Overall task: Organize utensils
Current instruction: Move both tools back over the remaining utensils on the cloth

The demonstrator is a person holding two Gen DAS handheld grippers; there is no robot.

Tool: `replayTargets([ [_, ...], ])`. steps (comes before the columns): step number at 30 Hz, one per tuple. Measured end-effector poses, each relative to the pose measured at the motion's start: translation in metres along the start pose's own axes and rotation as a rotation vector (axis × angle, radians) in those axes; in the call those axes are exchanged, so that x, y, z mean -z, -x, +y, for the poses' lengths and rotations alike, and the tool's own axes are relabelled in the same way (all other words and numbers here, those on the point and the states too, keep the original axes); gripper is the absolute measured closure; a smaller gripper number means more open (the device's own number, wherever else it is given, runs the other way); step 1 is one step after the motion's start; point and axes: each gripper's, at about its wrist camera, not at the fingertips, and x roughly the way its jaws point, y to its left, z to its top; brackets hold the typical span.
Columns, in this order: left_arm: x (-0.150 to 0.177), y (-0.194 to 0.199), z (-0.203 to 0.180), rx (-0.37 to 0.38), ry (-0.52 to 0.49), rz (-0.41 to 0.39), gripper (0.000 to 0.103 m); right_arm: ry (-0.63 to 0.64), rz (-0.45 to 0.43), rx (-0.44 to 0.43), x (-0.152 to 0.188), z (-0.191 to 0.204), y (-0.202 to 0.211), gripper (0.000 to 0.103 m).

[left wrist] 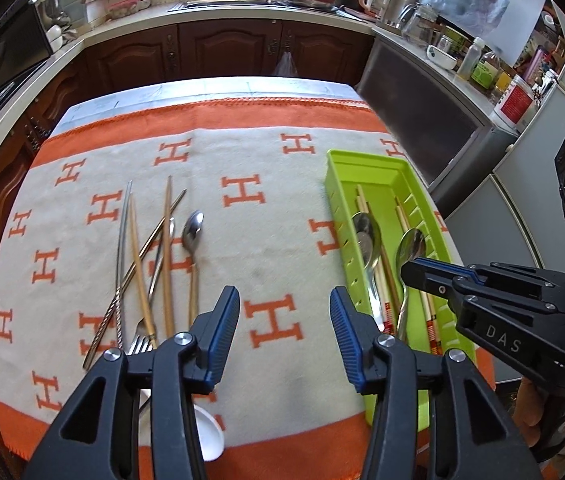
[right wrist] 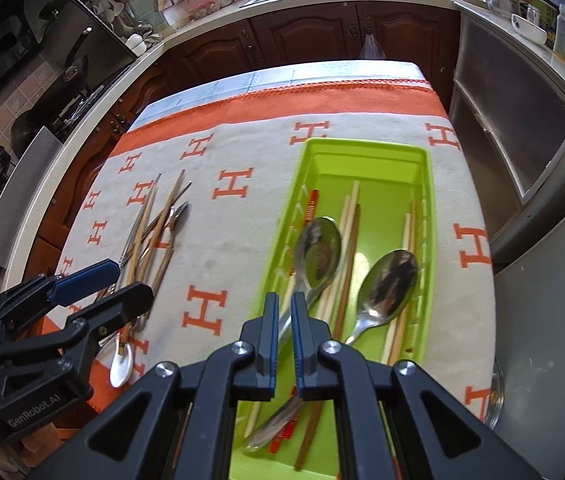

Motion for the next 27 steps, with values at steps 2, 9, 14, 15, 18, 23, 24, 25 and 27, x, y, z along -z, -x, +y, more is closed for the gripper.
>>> replayTargets([
  [2,0.005,0.004,0.008,-0.007,0.015,0.002,0.057,0.01,0.001,-0.012,0.002,0.01,0.001,0.097],
  [9,0.02,0.02,0.042,-0.044,0.077,-0.005,0.057,0.053,0.023,-0.064,0.004,0.048,-0.003,0.097],
  [14,0.028,0.03,0.067,-0.075,0.116,-0.015,0.056,0.094,0.035,-0.106,0.001,0.08,-0.009,0.097],
  [15,0.029,0.032,0.072,-0.08,0.125,-0.017,0.056,0.1,0.036,-0.111,0.0,0.086,-0.011,0.097],
  [18,0.031,0.035,0.09,-0.098,0.147,-0.022,0.056,0.121,0.038,-0.128,-0.004,0.105,-0.015,0.097],
  [23,0.032,0.037,0.119,-0.125,0.185,-0.022,0.054,0.137,0.045,-0.148,-0.011,0.129,-0.025,0.097],
  [24,0.032,0.036,0.126,-0.131,0.192,-0.022,0.054,0.139,0.048,-0.151,-0.012,0.134,-0.028,0.097],
  [25,0.032,0.037,0.132,-0.135,0.197,-0.022,0.054,0.14,0.053,-0.152,-0.014,0.138,-0.031,0.097],
  [27,0.033,0.036,0.144,-0.144,0.207,-0.023,0.053,0.142,0.063,-0.154,-0.016,0.146,-0.038,0.097],
])
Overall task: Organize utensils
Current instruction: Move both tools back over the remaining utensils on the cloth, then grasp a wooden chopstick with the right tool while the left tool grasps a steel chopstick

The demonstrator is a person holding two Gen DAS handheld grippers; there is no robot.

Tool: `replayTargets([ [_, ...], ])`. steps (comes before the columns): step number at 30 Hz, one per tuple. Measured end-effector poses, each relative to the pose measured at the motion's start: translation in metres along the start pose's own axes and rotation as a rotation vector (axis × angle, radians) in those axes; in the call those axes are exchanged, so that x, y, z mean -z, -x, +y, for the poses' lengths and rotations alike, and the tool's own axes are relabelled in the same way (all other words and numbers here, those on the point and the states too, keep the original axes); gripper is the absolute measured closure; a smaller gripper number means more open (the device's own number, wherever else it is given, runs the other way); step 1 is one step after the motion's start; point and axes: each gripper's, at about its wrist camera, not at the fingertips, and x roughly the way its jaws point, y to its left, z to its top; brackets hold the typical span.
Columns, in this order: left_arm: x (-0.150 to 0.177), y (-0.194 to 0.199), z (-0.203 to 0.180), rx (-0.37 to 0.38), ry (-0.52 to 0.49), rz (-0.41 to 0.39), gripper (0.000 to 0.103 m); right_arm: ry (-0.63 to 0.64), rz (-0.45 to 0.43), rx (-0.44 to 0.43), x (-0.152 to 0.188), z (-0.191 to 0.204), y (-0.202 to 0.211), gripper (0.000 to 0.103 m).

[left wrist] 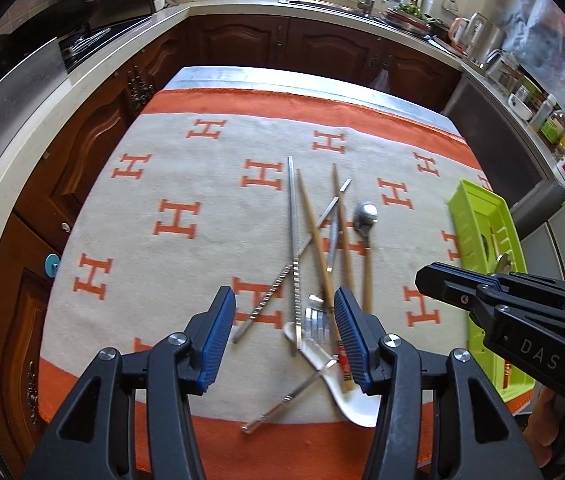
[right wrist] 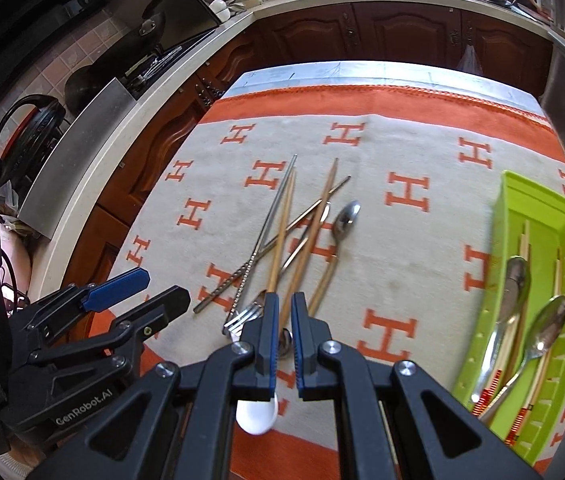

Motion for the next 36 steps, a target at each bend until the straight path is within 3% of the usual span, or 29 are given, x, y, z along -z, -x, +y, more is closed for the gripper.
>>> replayTargets([
  [14,-0.019,-0.028,0.066,-0.011,0.029,0.036,0.049,-0.052,0.06,0.039,-0.021,0.018,-0.056,0.097],
  [24,-0.038,-0.054,0.069,0.04,-0.023,0.073,0.049,-0.079,0.108,0.097,-0.028,0.015,-0.098,0.097],
  [36,-0.063,-0.081,0.05,0.118,-0.075,0.103,0.049,-0.015,0.119,0.147,-0.032,0.024,-0.122,0.094],
])
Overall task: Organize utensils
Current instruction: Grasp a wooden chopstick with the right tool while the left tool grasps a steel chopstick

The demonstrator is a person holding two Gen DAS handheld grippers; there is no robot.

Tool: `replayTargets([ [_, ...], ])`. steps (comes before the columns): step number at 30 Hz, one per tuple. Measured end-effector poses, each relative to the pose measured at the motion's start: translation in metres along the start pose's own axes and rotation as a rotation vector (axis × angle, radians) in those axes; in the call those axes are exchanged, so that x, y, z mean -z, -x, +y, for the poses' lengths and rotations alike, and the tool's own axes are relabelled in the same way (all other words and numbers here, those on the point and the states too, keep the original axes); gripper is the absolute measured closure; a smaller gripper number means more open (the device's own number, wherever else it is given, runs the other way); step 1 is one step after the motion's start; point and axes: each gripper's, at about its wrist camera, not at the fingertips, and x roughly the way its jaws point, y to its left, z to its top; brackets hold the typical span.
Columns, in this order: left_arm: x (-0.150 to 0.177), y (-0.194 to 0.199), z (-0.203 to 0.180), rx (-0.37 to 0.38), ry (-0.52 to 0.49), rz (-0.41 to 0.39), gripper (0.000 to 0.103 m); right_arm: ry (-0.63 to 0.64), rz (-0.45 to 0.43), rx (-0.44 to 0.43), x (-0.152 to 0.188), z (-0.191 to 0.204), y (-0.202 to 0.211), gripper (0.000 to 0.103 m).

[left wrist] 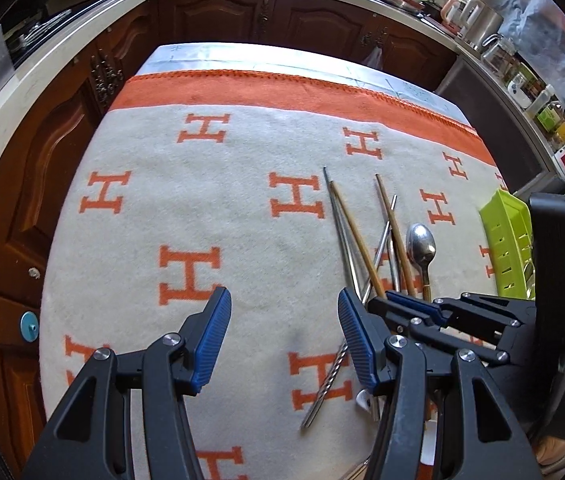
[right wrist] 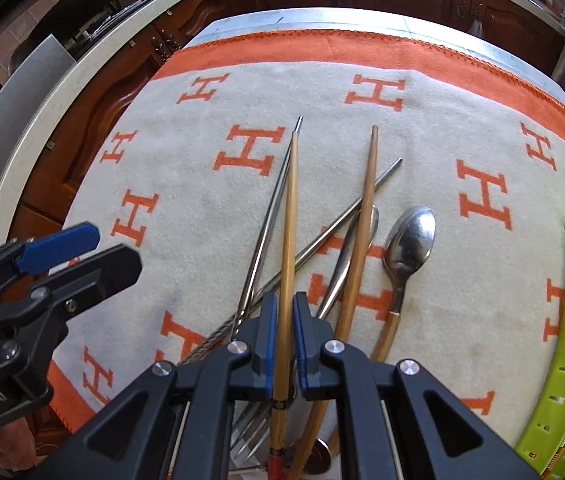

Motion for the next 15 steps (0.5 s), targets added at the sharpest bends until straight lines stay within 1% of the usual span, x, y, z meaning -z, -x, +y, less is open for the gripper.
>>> replayTargets([
  [3,-0.004,-0.006,-0.006,0.02,-0.011,0.011,0.049,0.005,-0.008,-0.013,0.0,-0.001,0.0,0.096],
  [5,-0.005,-0.011,-0.011,0.033,-0.018,0.021,0.049,-0.026,-0.007,-0.049,0.001,-0.007,0.003,0.096],
  [8,-0.007,-0.016,-0.019,0.053,-0.016,0.026,0.049,-0.075,-0.035,-0.095,0.004,-0.018,0.014,0.096],
  [9,-0.008,-0.019,-0.021,0.056,-0.012,0.03,0.049,-0.076,-0.042,-0.094,0.005,-0.02,0.017,0.096],
  [13,-0.011,-0.029,-0.026,0.06,0.012,0.042,0.049,-0.108,-0.067,-0.118,0.009,-0.032,0.03,0.096],
  [15,-0.012,-0.035,-0.028,0.043,0.017,0.05,0.049,-0.125,-0.078,-0.122,0.011,-0.038,0.035,0.096],
])
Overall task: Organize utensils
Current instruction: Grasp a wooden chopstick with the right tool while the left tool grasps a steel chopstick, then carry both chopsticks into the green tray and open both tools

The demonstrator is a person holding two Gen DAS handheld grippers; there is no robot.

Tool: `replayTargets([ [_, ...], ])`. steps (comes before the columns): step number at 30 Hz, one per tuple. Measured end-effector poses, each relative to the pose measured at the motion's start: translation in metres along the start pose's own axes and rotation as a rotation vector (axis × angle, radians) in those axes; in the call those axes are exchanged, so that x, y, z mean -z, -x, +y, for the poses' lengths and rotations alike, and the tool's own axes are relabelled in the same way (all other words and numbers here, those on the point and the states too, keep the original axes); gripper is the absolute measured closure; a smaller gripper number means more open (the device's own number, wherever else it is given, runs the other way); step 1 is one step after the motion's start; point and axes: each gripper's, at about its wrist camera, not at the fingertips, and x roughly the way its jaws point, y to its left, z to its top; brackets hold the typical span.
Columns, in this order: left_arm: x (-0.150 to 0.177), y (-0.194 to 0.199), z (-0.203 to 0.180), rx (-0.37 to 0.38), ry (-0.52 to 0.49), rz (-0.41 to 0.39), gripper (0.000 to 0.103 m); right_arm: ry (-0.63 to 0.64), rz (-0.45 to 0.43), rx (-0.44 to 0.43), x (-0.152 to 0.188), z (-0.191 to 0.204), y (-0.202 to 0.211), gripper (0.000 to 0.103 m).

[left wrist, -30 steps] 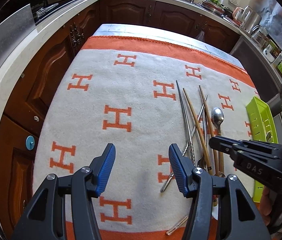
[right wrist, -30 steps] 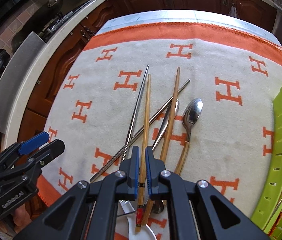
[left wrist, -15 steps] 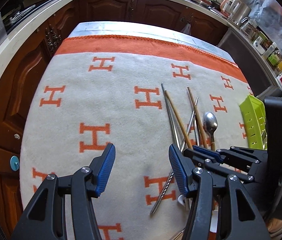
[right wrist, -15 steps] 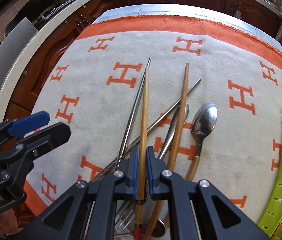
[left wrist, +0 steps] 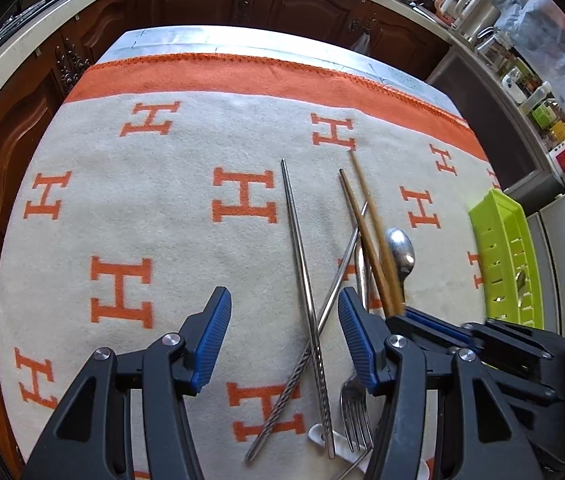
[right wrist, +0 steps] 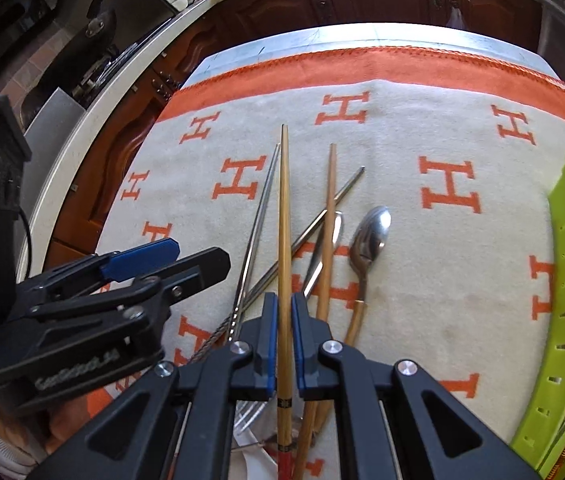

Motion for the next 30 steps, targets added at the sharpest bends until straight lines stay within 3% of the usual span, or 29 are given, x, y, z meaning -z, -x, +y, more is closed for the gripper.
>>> replayTargets([
  [9,-0.002,-0.028,-0.01,-0.103,0.016,0.046,0.066,-0.07,-0.06,-0.044,0.004,-0.02,0.024,0.096],
  [19,0.017,-0.022,-0.008,-0.169,0.004,0.046,0.067,-0.094,-0.052,-0.051,0.014,-0.032,0.03,0.096],
  [21,0.021,-0.02,-0.007,-0.189,-0.004,0.033,0.074,-0.098,-0.048,-0.056,0.016,-0.034,0.03,0.096],
  [23,0.024,-0.019,-0.007,-0.205,-0.009,0.018,0.096,-0.098,-0.045,-0.058,0.017,-0.035,0.03,0.096],
  [30,0.024,-0.012,0.0,-0.162,0.066,-0.017,0.1,-0.103,-0.047,-0.083,0.02,-0.039,0.037,0.096],
])
